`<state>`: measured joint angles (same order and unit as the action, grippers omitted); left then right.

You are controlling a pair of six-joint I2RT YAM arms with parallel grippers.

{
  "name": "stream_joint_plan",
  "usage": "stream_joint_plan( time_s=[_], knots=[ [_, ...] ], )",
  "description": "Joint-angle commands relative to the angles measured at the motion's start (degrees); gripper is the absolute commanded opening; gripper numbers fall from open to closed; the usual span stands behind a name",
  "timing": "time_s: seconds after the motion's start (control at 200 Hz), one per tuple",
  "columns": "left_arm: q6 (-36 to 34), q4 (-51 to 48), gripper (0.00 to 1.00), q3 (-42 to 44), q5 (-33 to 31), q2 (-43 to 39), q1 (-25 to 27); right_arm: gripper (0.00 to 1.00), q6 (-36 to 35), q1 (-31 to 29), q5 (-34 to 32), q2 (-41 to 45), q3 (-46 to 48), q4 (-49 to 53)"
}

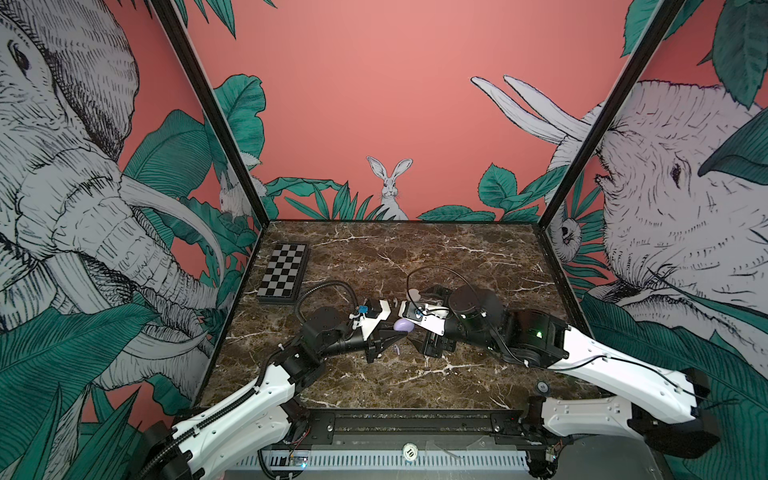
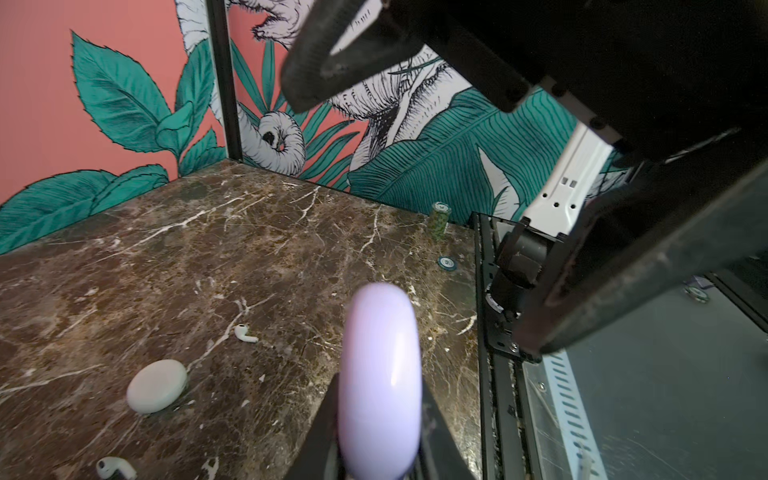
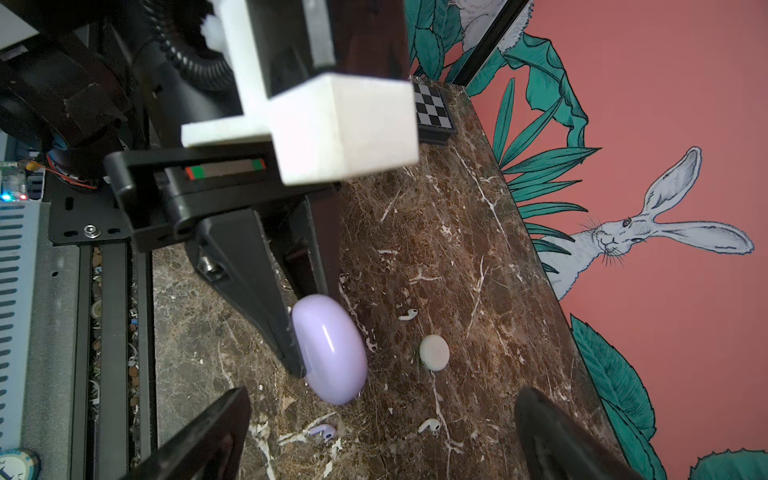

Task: Insert the wireless bluetooth earbuds into the charging case

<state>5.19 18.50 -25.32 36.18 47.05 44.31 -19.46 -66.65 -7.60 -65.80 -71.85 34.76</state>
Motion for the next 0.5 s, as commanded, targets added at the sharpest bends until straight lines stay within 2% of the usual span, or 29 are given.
stream_joint_plan(
  time_s=[0.0,0.195,0.495],
  knots=[
    [1.7,3.2,0.0,0.3,4.0,-0.2,0.6,0.98,-1.6,-0.8,-3.2,0.0,-1.7,-0.6],
    [1.5,3.4,0.0,0.2,5.9,0.1,0.7,0.98,-2.6,-1.3,-6.3,-0.4,-1.0,-0.9],
    [1.7,3.0,0.0,0.0,7.3,0.4,0.8,0.98,-2.3,-2.0,-6.2,0.0,-0.2,-1.6]
  ],
)
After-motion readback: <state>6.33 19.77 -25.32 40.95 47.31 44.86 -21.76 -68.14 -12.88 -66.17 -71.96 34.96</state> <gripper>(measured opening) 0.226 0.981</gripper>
